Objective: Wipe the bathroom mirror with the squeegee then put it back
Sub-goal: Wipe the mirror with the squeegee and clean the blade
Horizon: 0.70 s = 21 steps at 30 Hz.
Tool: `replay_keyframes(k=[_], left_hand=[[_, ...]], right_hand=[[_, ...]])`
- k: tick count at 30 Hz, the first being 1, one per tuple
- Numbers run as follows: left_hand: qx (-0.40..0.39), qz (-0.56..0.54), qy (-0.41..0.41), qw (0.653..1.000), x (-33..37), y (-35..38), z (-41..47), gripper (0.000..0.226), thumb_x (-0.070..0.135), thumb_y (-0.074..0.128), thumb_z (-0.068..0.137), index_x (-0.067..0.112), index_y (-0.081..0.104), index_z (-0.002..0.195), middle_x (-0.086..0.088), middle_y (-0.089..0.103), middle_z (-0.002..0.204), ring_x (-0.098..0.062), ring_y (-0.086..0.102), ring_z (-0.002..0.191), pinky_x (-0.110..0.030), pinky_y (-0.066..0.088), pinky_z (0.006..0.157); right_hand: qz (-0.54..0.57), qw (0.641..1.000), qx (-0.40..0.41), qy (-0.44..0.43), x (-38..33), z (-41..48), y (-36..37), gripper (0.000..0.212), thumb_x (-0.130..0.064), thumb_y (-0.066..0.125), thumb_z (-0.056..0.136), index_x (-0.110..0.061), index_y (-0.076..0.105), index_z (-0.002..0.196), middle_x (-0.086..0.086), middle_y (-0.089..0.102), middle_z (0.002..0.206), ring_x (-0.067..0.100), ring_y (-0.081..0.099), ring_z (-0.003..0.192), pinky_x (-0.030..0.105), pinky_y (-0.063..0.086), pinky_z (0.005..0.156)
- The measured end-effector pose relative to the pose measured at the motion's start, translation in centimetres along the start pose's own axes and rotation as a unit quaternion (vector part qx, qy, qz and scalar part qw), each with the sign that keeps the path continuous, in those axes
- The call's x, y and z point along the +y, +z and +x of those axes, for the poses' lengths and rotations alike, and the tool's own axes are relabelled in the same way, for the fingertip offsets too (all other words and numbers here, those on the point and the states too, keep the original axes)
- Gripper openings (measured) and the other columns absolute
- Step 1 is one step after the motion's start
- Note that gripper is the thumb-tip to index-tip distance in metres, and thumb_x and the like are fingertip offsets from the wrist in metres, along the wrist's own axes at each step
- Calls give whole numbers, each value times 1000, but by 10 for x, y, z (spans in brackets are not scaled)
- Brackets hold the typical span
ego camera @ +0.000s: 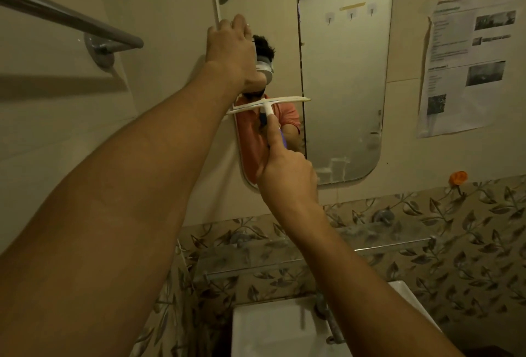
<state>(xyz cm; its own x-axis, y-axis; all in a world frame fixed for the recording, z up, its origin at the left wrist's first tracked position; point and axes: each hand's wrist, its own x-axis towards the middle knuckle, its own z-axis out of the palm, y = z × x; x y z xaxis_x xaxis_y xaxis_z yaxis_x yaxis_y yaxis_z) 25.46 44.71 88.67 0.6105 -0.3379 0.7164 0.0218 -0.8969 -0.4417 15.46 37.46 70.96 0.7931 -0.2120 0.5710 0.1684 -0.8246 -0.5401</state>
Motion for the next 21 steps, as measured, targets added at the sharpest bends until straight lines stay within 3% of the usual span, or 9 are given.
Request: replay_keyframes(k=[2, 7, 11, 15, 18, 21], left_hand=[[9, 4, 0, 1000, 1, 4, 0, 102, 69, 57, 77, 0, 34, 149, -21, 39, 134, -38, 46, 116, -45, 43, 92], [26, 8, 8, 1000, -1, 8, 1, 102, 72, 59, 75, 0, 38, 145, -20, 40, 132, -39, 46, 114, -46, 43, 92], [24, 3, 4, 1000, -2, 9, 2, 103, 72, 58, 75, 1, 37, 147, -20, 40, 132, -39, 46, 115, -47, 43, 93], [25, 8, 1, 1000, 0, 9, 2, 104, 71, 60, 74, 0, 37, 146, -20, 40, 131, -39, 47, 114, -46, 43, 92], [23, 5, -1, 1000, 1, 10, 1, 106, 70, 64, 71, 0, 36, 146, -20, 40, 131, -38, 47, 114, -47, 44, 92], [26, 6, -5, 1000, 1, 10, 1, 111, 72, 66, 67, 1, 36, 146, -20, 40, 129, -37, 47, 113, -47, 45, 91]], right_hand=[[-6, 1000, -5, 12, -2, -3, 6, 87, -21, 44, 105, -42, -23, 156, 3, 45, 77, 14, 42, 59, 35, 38, 59], [-9, 1000, -3, 14, 13, -25, 34, 91, -16, 47, 102, -39, -21, 158, 9, 58, 84, 23, 53, 65, 35, 43, 57], [-31, 999, 0, 23, 26, -46, 49, 84, -17, 42, 104, -37, -19, 159, 4, 51, 74, 14, 38, 52, 29, 23, 46], [-42, 998, -21, 44, 41, -65, 66, 85, -21, 41, 106, -38, -26, 156, 1, 51, 71, 15, 47, 56, 30, 34, 49], [-41, 997, -25, 58, 48, -76, 71, 86, -22, 41, 107, -39, -29, 155, -5, 43, 65, 10, 41, 53, 26, 26, 45], [-35, 996, -32, 72, 56, -84, 76, 90, -24, 41, 108, -42, -37, 148, -3, 46, 69, 11, 45, 56, 25, 33, 47]])
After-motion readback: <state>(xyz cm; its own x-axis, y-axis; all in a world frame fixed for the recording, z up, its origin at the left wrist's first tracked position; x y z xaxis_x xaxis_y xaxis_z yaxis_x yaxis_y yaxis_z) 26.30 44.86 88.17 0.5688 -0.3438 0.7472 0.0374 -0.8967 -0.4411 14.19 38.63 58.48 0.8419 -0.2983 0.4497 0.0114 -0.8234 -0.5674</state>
